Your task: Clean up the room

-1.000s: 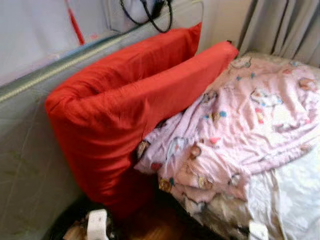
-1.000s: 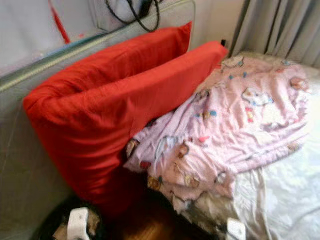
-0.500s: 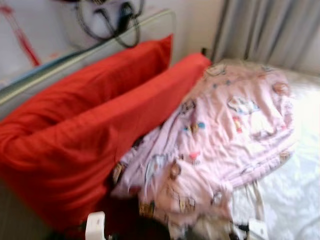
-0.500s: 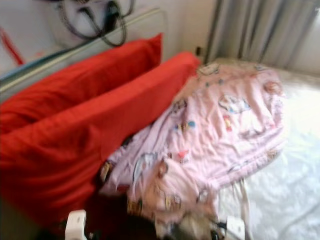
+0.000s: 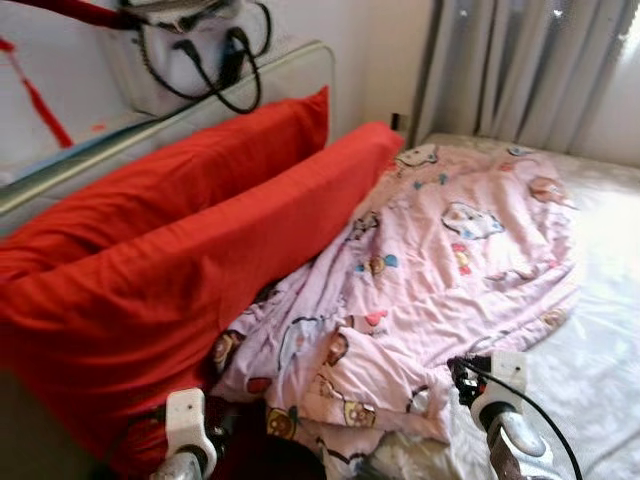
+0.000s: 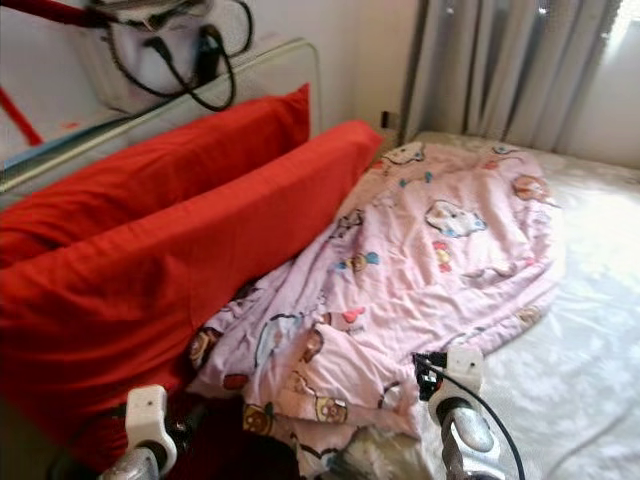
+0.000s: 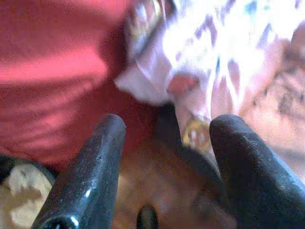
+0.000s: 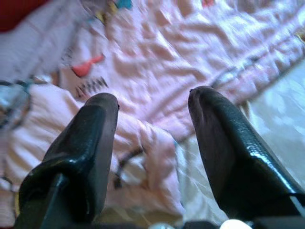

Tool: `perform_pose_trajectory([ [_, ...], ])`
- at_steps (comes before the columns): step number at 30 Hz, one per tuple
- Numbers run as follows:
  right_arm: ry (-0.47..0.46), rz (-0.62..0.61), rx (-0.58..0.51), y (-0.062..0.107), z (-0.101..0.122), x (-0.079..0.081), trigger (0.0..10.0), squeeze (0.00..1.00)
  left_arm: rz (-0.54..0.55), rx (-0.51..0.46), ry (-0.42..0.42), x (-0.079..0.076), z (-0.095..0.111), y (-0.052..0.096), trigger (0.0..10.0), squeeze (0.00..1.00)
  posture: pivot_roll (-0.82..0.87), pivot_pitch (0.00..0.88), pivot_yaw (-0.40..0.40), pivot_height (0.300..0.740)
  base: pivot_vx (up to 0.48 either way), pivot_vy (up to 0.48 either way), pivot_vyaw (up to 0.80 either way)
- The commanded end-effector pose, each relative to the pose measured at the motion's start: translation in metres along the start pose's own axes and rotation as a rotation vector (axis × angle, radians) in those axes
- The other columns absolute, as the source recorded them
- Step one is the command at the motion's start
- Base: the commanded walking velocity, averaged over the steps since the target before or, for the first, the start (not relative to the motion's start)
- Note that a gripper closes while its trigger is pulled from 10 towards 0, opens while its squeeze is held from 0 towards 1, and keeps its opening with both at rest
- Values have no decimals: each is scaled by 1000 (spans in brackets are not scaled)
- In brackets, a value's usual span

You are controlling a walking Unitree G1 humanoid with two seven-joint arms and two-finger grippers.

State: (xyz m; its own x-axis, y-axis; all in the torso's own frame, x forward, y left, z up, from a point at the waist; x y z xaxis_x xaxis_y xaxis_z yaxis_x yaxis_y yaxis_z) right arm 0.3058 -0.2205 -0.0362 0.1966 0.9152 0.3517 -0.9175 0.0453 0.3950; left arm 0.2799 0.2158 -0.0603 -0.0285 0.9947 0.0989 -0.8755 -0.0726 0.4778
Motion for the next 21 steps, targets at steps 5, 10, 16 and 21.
perform_pose_trajectory([
  [5,40,115,-181,-5,35,30,10000,0,34,-284,-13,12,71,-7,10000,0,24,0,48,740,0,0,0],
  [10,60,113,-222,-2,38,33,10000,0,14,-342,-12,4,83,-6,10000,0,25,4,47,740,0,0,0],
  [16,65,119,-210,-4,37,43,10000,0,7,-390,8,-3,104,-10,10000,0,20,29,47,715,0,0,0],
  [21,75,131,-205,-4,34,49,10000,0,2,-418,17,-5,114,-10,10000,0,23,38,44,680,0,0,0],
])
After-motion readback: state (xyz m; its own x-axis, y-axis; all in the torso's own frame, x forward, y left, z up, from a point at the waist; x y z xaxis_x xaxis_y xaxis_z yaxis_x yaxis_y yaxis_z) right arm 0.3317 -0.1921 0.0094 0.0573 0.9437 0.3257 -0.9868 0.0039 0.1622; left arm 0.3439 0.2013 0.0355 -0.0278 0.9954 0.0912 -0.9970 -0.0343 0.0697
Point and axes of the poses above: a point about 5 cm out from each wrist's last joint towards the gripper, its own y axis pointing back from the gripper into the wrist, its own z axis along the axis of the wrist's last joint, x = y × z, the point moved 5 cm from there along -y, pointing out of the wrist towards the gripper, and after that the axes turned 14 degrees about -y, right-handed, at the moved point
